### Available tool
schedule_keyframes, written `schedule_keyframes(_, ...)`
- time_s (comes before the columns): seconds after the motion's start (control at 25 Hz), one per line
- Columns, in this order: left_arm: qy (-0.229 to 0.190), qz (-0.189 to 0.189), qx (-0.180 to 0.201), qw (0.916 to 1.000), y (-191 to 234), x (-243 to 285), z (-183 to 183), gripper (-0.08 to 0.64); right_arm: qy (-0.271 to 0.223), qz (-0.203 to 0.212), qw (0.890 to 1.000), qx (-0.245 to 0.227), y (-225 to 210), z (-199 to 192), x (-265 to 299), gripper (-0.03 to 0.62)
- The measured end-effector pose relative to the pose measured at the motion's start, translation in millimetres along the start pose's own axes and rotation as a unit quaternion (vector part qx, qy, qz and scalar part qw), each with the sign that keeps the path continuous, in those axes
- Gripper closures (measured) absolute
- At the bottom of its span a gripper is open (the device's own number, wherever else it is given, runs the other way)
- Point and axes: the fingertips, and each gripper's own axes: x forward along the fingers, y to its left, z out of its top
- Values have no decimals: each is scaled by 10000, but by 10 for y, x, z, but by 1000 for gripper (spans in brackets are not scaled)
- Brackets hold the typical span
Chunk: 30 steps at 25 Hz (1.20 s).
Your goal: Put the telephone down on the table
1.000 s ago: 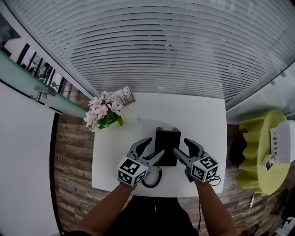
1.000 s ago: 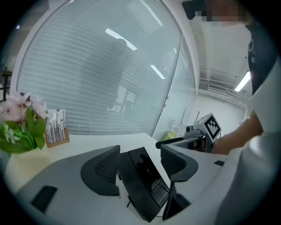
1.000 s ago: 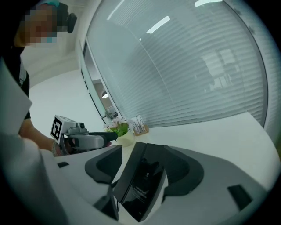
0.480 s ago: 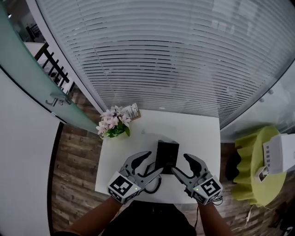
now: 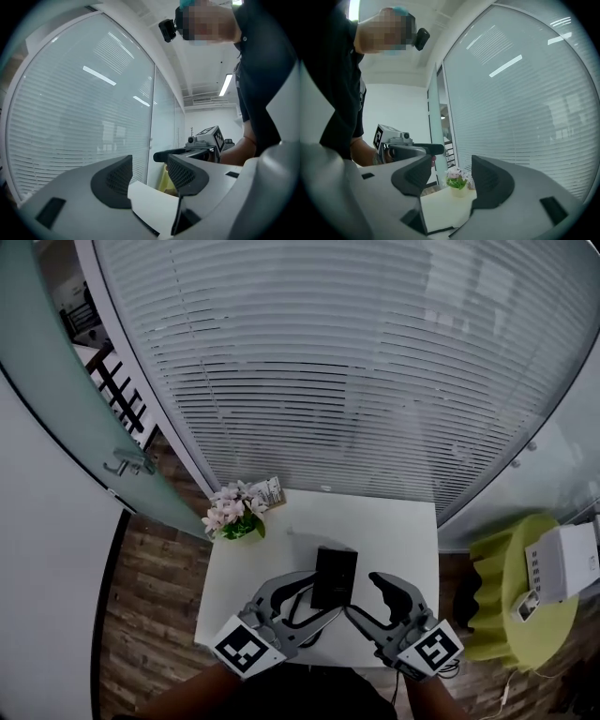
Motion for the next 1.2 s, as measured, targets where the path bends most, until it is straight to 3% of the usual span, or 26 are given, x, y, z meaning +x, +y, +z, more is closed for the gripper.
schedule_keyframes(0.12, -49, -40, 9, 10000, -60, -3, 74, 361, -99, -7, 9998, -157, 50, 129, -57, 345)
schedule_keyframes(0.24, -51, -14, 46, 10000, -91, 4, 96, 445, -128, -90, 9994, -310, 46, 180, -110, 434)
schedule_keyframes(0.32, -50, 45, 59, 10000, -89, 8, 93, 505, -142, -135, 9990, -400, 45, 193, -129, 531)
schedule_keyframes(0.4, -37, 96, 67, 9999, -87, 15, 80, 530, -152, -103, 9989, -429, 66, 202, -138, 555)
schedule_keyframes(1.2, 0, 129, 28, 9999, -161, 108, 15, 551, -120, -65, 9993, -361, 51, 154, -182, 569)
